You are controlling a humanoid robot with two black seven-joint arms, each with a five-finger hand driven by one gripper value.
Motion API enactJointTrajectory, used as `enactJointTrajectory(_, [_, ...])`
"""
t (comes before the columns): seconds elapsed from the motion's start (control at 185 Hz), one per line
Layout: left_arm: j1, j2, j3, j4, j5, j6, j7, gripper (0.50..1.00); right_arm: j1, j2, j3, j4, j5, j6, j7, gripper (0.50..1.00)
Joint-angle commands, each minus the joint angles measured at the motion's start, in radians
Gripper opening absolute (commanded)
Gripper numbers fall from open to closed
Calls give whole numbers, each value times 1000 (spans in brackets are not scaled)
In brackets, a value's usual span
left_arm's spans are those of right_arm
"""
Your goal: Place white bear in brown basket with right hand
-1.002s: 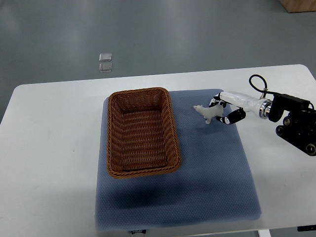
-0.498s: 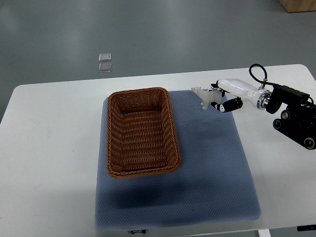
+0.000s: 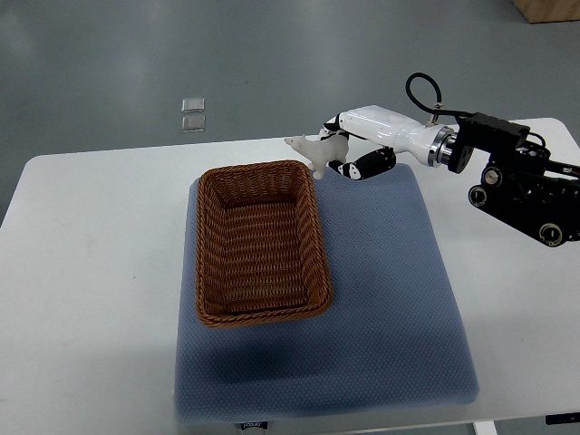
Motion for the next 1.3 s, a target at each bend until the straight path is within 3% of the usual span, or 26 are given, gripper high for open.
enactJointTrajectory(0.0, [0,0,0,0,0,0,1,1000,26,32,-43,2,-3,25,10,641])
enactJointTrajectory(0.054, [0,0,0,0,0,0,1,1000,33,42,-54,2,-8,34,14,656])
enactJointTrajectory(0.238, [0,0,0,0,0,0,-1,1000,35,90,-92,2,-20,87,14,782])
enactJointTrajectory(0.677, [0,0,-1,0,0,0,1,1000,24,91,-78,-36,-8,76,6,825])
enactJointTrajectory(0.878, [0,0,0,0,0,0,-1,1000,-45,73,89,-51,64,79,-3,889])
enactJointTrajectory(1.051, [0,0,-1,0,0,0,1,1000,-123,67,232,-94,245,77,-31,895])
enactJointTrajectory(1.295, [0,0,0,0,0,0,1,1000,-184,64,304,-238,638,74,-39,897])
